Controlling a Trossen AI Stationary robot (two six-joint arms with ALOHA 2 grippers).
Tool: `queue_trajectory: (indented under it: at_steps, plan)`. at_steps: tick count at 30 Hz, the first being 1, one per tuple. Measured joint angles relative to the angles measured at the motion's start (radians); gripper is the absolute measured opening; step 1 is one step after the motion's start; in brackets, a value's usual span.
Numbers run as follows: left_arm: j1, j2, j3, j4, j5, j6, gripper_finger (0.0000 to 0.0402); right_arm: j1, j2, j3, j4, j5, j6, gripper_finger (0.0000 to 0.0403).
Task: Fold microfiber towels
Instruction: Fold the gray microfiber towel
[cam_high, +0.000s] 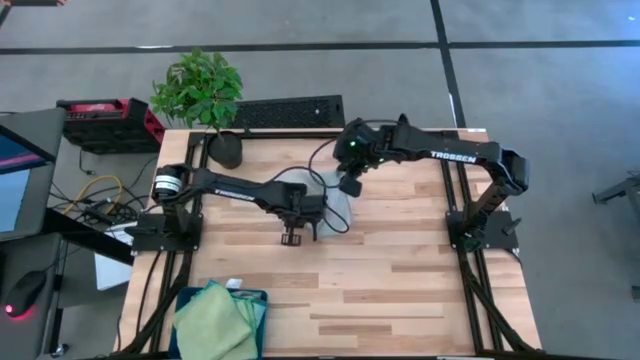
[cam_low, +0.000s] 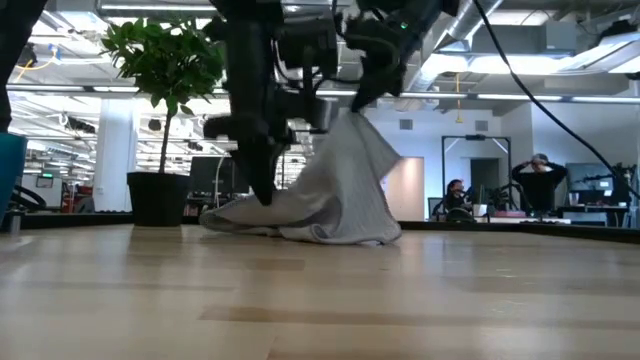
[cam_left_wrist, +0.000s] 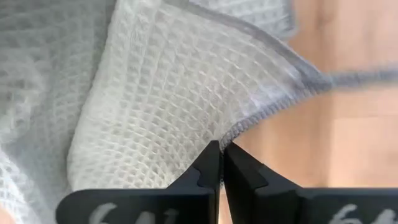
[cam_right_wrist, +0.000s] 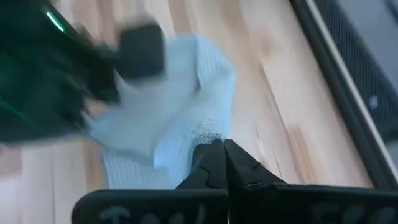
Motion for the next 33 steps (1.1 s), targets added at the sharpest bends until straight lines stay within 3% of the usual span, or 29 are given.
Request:
queue_trajectory:
  at_steps: [11, 16, 27, 33]
  plan:
    - [-0.009, -0.130, 0.115, -0.143, 0.016, -0.052, 0.0000, -0.059, -0.097, 0.002, -0.285, 0.001, -0.098, 0.0002]
    - [-0.009, -0.210, 0.146, -0.195, -0.033, -0.111, 0.0000, -0.057, -0.149, 0.000, -0.405, 0.006, -0.106, 0.0002]
    - [-0.006, -0.328, 0.231, -0.192, -0.194, -0.171, 0.0000, -0.069, -0.167, 0.000, -0.422, 0.030, -0.137, 0.0006]
    - [-0.006, -0.326, 0.249, -0.183, -0.190, -0.211, 0.0000, -0.058, -0.148, -0.001, -0.393, 0.027, -0.121, 0.0053]
